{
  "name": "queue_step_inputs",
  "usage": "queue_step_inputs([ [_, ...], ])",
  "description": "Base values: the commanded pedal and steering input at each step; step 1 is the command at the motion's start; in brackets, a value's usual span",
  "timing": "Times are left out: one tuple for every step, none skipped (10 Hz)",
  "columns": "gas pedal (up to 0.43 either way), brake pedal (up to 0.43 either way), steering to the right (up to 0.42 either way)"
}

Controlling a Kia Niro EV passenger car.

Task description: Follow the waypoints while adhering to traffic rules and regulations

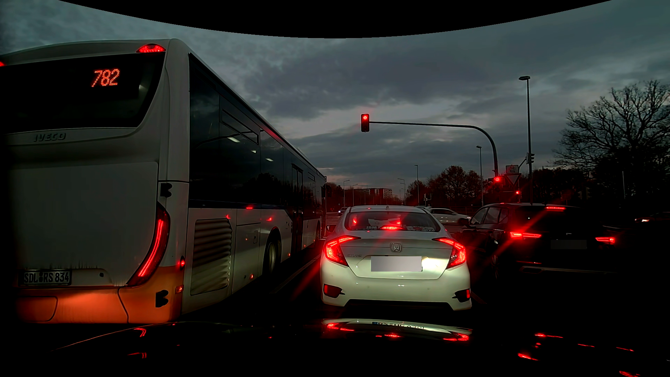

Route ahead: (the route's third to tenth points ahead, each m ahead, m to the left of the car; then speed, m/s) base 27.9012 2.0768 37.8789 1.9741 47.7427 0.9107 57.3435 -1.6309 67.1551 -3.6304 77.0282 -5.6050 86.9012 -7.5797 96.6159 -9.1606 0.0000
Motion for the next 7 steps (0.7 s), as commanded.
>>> queue_step_inputs([
  [0.000, 0.366, 0.014],
  [0.000, 0.366, 0.014],
  [0.000, 0.366, 0.014],
  [0.000, 0.366, 0.014],
  [0.000, 0.366, 0.014],
  [0.000, 0.366, 0.014],
  [0.000, 0.366, 0.014],
])
